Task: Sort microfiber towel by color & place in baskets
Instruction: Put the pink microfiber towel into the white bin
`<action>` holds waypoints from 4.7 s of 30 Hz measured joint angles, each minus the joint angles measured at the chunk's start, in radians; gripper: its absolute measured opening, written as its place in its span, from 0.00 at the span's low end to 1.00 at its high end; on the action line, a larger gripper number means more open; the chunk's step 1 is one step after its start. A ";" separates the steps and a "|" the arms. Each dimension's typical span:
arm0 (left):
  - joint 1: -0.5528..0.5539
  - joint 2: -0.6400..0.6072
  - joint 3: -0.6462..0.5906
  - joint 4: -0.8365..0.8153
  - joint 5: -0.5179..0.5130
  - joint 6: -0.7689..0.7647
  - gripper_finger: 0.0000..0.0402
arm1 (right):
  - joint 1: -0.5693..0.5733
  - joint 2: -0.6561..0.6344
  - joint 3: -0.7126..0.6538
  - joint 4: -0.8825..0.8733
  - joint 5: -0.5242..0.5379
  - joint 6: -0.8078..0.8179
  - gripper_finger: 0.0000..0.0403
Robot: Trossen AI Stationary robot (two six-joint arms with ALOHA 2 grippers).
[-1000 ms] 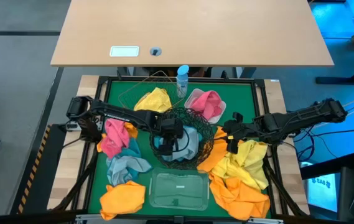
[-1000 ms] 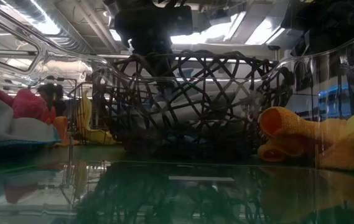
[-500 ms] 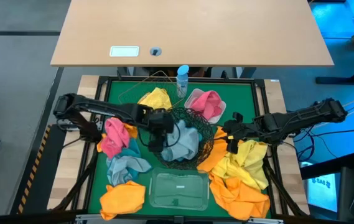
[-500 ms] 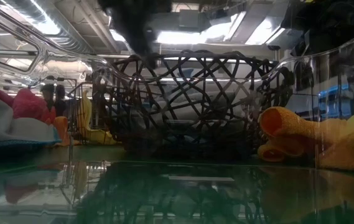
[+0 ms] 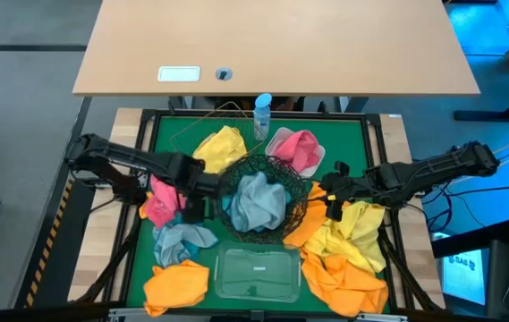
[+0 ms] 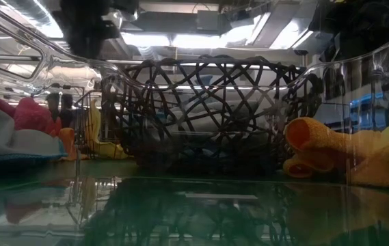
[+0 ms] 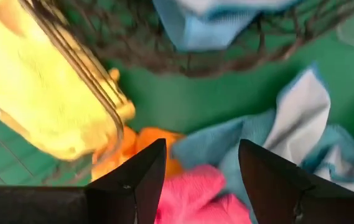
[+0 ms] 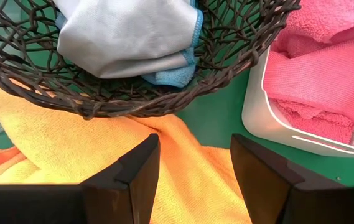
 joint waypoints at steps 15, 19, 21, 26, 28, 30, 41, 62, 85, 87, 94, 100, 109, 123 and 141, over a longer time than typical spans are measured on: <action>-0.050 0.001 -0.250 -0.087 0.000 -0.100 0.48 | 0.000 0.000 0.000 0.000 0.000 0.000 0.48; -0.050 0.001 -0.304 -0.085 -0.034 -0.117 0.48 | 0.000 0.000 0.000 0.000 0.000 0.000 0.48; -0.050 0.001 -0.334 -0.076 -0.040 -0.124 0.48 | 0.000 0.000 0.000 0.001 0.000 0.000 0.48; -0.050 0.001 -0.410 -0.022 -0.039 -0.123 0.47 | 0.000 0.000 0.000 0.001 0.000 0.000 0.48; -0.050 0.001 -0.425 -0.022 -0.039 -0.122 0.42 | 0.000 0.000 0.000 0.001 0.000 0.000 0.48; -0.050 0.001 -0.427 -0.022 -0.040 -0.122 0.35 | 0.000 0.000 0.000 0.001 0.000 0.000 0.48; -0.052 0.001 -0.330 -0.107 -0.088 -0.121 0.01 | 0.000 0.000 0.000 0.002 0.000 0.000 0.48; -0.059 -0.144 0.210 -0.087 -0.441 -0.116 0.00 | 0.000 0.000 0.000 0.002 0.029 -0.002 0.48; 0.203 -0.067 0.267 1.145 -0.187 0.561 0.00 | 0.000 0.000 0.000 0.006 0.027 -0.001 0.48; 0.235 -0.044 0.267 1.199 -0.136 0.561 0.00 | 0.000 0.000 0.000 0.008 0.027 -0.001 0.48; 0.319 0.072 0.267 1.333 -0.040 0.560 0.00 | 0.000 0.000 0.000 0.019 0.026 0.000 0.48; 0.362 0.196 0.267 1.374 -0.038 0.559 0.00 | 0.000 0.000 0.000 0.020 0.022 0.000 0.48; 0.408 0.397 0.266 1.366 -0.038 0.501 0.00 | 0.000 0.000 0.000 0.026 -0.061 0.000 0.48; 0.417 0.597 0.266 1.210 -0.066 0.473 0.00 | 0.000 0.000 0.000 0.025 -0.061 0.000 0.48; 0.403 0.612 0.266 1.173 -0.154 0.394 0.21 | 0.000 0.000 0.000 0.024 -0.072 0.000 0.48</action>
